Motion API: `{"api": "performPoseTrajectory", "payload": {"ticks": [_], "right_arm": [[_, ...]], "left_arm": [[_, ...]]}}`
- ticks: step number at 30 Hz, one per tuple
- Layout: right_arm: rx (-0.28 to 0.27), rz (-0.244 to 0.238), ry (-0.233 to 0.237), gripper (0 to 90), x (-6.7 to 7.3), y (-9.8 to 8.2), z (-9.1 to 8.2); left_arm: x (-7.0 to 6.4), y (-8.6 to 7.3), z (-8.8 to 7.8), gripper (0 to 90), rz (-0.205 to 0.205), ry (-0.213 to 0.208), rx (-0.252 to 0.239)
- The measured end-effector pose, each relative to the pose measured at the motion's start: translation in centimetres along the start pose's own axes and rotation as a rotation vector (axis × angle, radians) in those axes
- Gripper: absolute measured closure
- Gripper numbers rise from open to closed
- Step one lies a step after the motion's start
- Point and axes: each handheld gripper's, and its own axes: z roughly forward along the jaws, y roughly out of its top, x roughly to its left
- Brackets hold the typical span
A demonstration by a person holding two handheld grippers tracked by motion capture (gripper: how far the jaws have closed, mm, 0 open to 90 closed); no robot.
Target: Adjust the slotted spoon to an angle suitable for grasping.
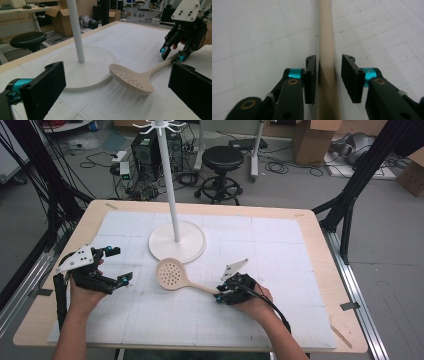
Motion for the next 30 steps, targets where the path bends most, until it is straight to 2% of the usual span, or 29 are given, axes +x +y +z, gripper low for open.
{"api": "performPoseTrajectory", "payload": {"ticks": [3, 8, 11, 12, 13, 15, 17, 21, 24, 30], "right_arm": [[-0.022, 0.016, -0.002, 57.6, 0.0, -0.7, -1.3], [0.026, 0.03, -0.034, 56.4, 0.2, -2.3, -2.7], [0.073, 0.0, -0.03, 64.4, 0.7, -3.1, -2.5], [0.066, -0.025, -0.029, 68.8, 0.8, -3.1, -2.5], [0.066, -0.025, -0.029, 68.8, 0.8, -3.1, -2.5], [0.078, -0.055, -0.028, 69.0, 0.8, -2.8, -2.4], [0.079, -0.085, -0.006, 69.0, 0.8, -2.3, -2.0], [0.072, -0.118, 0.022, 69.0, 0.9, -1.5, -1.3], [0.077, -0.169, 0.064, 69.1, 1.1, 0.1, 0.1], [0.077, -0.2, 0.078, 69.1, 1.2, 2.1, 1.7]], "left_arm": [[0.1, 0.0, 0.0, 1.8, 0.0, 0.001, -0.002], [0.0, 0.0, 0.1, 1.8, 0.003, -0.002, 0.002], [0.0, 0.0, 0.1, 1.8, 0.002, -0.002, -0.001], [0.0, 0.0, 0.1, 1.8, -0.002, 0.0, -0.001], [0.0, 0.0, 0.1, 1.8, 0.0, 0.001, -0.002], [0.1, 0.0, 0.1, 1.8, 0.001, -0.001, -0.005], [0.1, 0.1, 0.2, 1.8, 0.002, -0.001, -0.006], [0.1, 0.0, 0.4, 1.8, -0.002, -0.007, -0.003], [0.0, 0.1, 0.5, 1.8, 0.002, -0.013, -0.004], [-0.1, 0.3, 0.3, 1.8, 0.008, -0.013, -0.016]]}}
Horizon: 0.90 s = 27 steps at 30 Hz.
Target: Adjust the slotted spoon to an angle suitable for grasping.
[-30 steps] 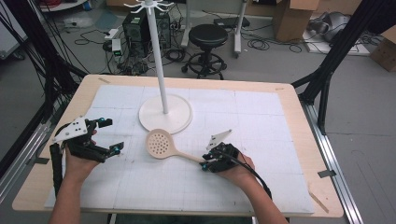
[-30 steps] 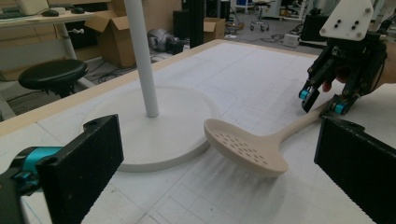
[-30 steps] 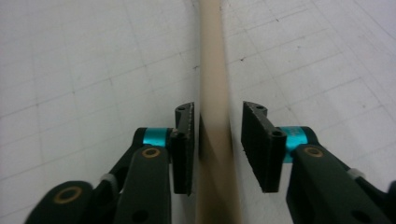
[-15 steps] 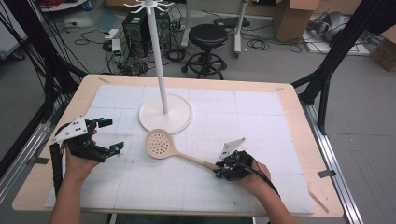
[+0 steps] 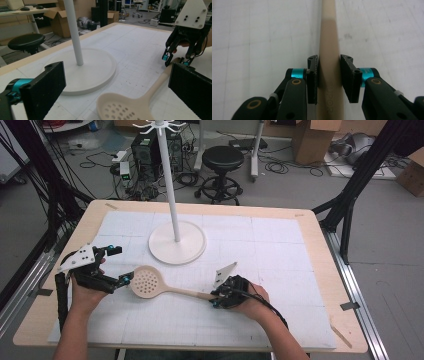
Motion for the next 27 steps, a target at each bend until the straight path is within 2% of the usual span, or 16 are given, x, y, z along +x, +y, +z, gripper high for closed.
{"api": "performPoseTrajectory", "payload": {"ticks": [2, 6, 9, 11, 12, 14, 16, 19, 21, 27], "right_arm": [[-0.004, -0.015, 0.0, 69.0, -0.1, 0.6, 0.5], [-0.013, -0.01, -0.01, 67.3, -0.1, 1.3, 1.1], [-0.015, 0.017, -0.036, 58.6, 0.1, 1.0, 0.7], [-0.04, 0.033, -0.058, 57.4, 0.4, 0.4, -0.2], [-0.051, 0.044, -0.084, 55.3, 0.7, -0.4, -1.0], [-0.051, 0.053, -0.082, 55.2, 0.8, -0.8, -1.3], [-0.049, 0.075, -0.114, 54.0, 1.1, -1.9, -2.0], [-0.038, 0.101, -0.135, 55.2, 1.2, -2.9, -2.3], [-0.023, 0.109, -0.139, 55.6, 0.9, -3.3, -2.1], [-0.053, 0.153, -0.147, 58.4, -0.7, -3.7, -2.1]], "left_arm": [[0.0, 0.1, 0.0, 1.8, 0.002, 0.0, -0.002], [0.1, 0.0, -0.1, 1.8, 0.0, -0.001, 0.001], [0.1, 0.0, -0.1, 1.8, -0.003, -0.001, -0.002], [0.1, 0.0, -0.1, 1.8, -0.002, -0.003, -0.003], [0.1, 0.0, -0.1, 1.8, -0.003, -0.002, -0.004], [0.1, 0.0, -0.1, 1.8, -0.004, -0.002, -0.004], [0.0, 0.0, 0.0, 1.8, 0.001, -0.003, -0.003], [0.0, 0.1, 0.1, 1.8, 0.001, -0.005, -0.003], [-0.1, 0.1, 0.1, 1.8, 0.001, -0.003, -0.002], [0.0, 0.2, 0.0, 1.8, 0.004, -0.002, -0.006]]}}
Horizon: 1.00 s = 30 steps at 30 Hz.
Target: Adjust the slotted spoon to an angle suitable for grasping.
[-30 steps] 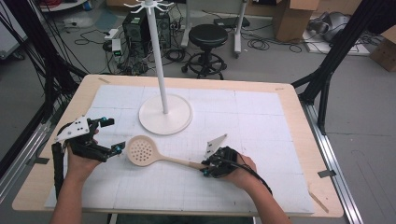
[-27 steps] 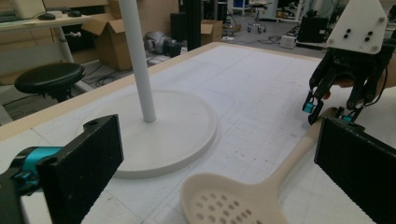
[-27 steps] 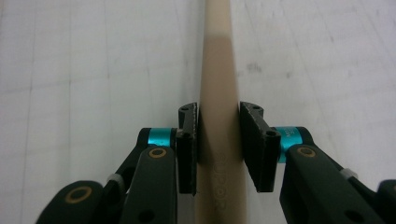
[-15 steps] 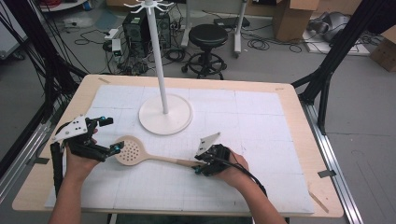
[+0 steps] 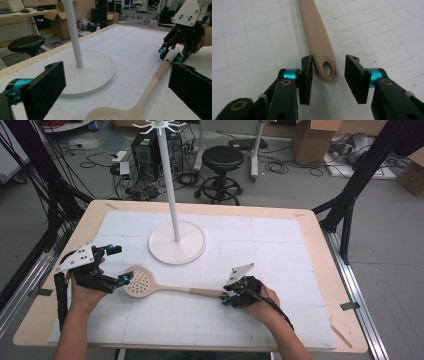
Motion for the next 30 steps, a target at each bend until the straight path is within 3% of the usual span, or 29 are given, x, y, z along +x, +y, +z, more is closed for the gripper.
{"api": "performPoseTrajectory", "payload": {"ticks": [4, 9, 17, 26, 30], "right_arm": [[-0.015, 0.024, -0.028, 60.2, -0.9, 0.1, 0.3], [-0.009, 0.012, -0.054, 63.8, -1.3, 0.7, 0.7], [-0.007, -0.003, -0.039, 64.8, -1.5, 1.4, 1.3], [-0.01, -0.052, -0.022, 65.4, -0.5, 3.7, 3.0], [-0.023, -0.057, -0.013, 61.7, -0.3, 4.0, 2.9]], "left_arm": [[0.0, 0.0, 0.0, 1.8, 0.002, 0.001, 0.003], [0.0, 0.1, -0.1, 1.8, 0.003, 0.001, -0.001], [-0.1, 0.2, -0.1, 1.8, 0.008, 0.0, -0.002], [0.0, 0.3, -0.1, 1.8, 0.014, -0.002, 0.0], [-0.1, 0.4, -0.1, 1.8, 0.018, -0.004, 0.001]]}}
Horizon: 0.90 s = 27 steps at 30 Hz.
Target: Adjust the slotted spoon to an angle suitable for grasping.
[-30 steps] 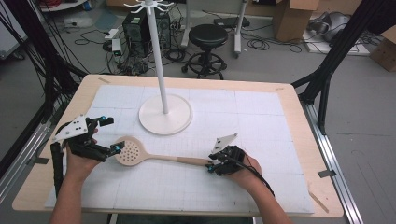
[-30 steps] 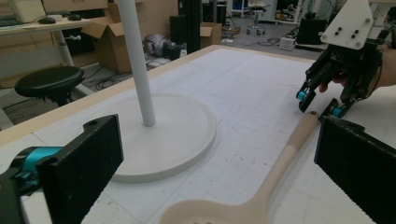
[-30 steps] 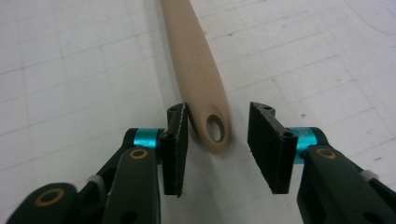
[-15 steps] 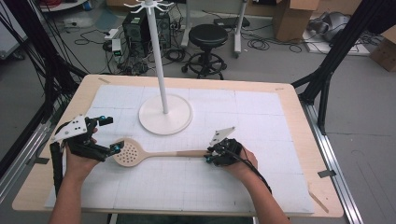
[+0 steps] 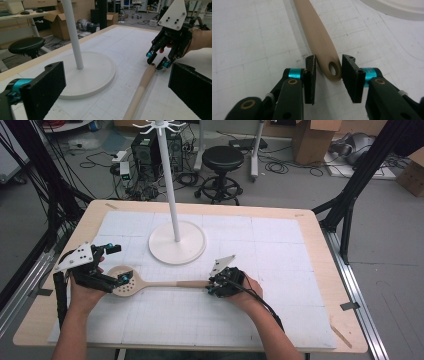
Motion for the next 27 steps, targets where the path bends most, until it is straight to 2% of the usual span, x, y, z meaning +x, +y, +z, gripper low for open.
{"api": "performPoseTrajectory", "payload": {"ticks": [4, 9, 11, 16, 20, 27], "right_arm": [[-0.064, 0.04, -0.012, 53.5, -0.1, -0.1, -1.8], [-0.212, 0.098, -0.038, 45.7, 0.0, -0.9, -6.2], [-0.26, 0.106, -0.054, 43.1, -0.2, -1.5, -7.6], [-0.309, 0.136, -0.091, 41.1, -0.4, -2.9, -9.9], [-0.369, 0.161, -0.128, 38.9, -0.5, -4.0, -11.4], [-0.432, 0.172, -0.142, 31.6, -0.3, -5.6, -13.0]], "left_arm": [[-0.1, 0.1, 0.0, 1.8, 0.001, -0.003, -0.004], [-0.1, 0.1, 0.1, 1.8, 0.002, -0.007, -0.003], [-0.2, 0.2, 0.1, 1.8, 0.002, -0.005, -0.004], [-0.2, 0.3, 0.1, 1.8, 0.004, -0.009, -0.008], [-0.2, 0.2, 0.1, 1.8, 0.003, -0.009, -0.008], [-0.1, 0.2, 0.0, 1.8, -0.001, -0.009, -0.011]]}}
